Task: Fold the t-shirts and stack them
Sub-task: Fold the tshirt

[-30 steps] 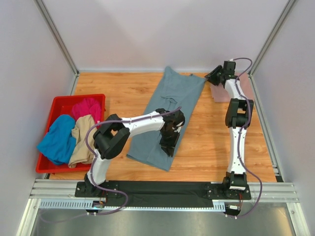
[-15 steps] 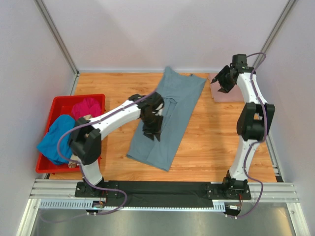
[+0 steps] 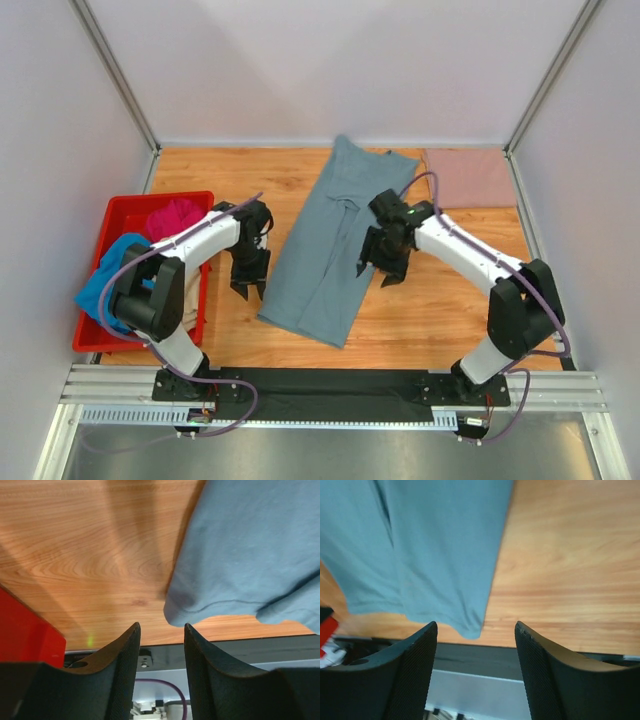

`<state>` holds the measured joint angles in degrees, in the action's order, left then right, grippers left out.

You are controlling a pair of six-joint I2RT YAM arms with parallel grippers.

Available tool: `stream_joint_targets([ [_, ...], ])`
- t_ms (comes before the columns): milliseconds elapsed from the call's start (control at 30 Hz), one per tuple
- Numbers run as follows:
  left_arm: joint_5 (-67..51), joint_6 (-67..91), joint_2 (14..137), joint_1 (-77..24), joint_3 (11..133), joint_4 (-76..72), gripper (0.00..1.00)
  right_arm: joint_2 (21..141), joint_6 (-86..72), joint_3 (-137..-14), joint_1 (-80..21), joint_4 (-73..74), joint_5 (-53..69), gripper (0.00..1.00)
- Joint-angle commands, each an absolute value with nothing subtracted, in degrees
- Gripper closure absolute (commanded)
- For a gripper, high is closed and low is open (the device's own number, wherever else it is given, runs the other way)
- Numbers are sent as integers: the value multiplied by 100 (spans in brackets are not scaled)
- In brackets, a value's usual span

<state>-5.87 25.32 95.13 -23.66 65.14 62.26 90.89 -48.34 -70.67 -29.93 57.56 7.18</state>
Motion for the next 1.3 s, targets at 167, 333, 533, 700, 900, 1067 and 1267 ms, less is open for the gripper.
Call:
stream_joint_targets([
  [167, -781, 2057, 9527, -2320, 6179, 5924, 56, 9448, -5809, -6962, -4772, 5643, 527, 39],
  [333, -748, 2092, 9430, -2320, 5959, 5818, 58, 9510, -6055, -6602, -5203, 5397, 509, 43],
  [533, 130, 2338, 9519, -2285, 6038, 6108, 63, 9589, -6266, -6144, -5273, 4606, 764, 44],
  [700, -244, 2338, 9177, -2276, 6223, 6056, 60, 9755, -6319, -6205, -5379, 4430, 686, 45],
  [900, -1537, 2215, 8806, -2294, 5907, 5485, 52, 9896, -6451, -5959, -5449, 4324, 624, 46],
  [1067, -1626, 2188, 9245, -2285, 5626, 5361, 55, 9879, -6495, -5652, -5449, 4333, 448, 57],
  [1267, -942, 2407, 9579, -2294, 5423, 5607, 61, 9853, -6469, -5467, -5458, 4402, 413, 79],
])
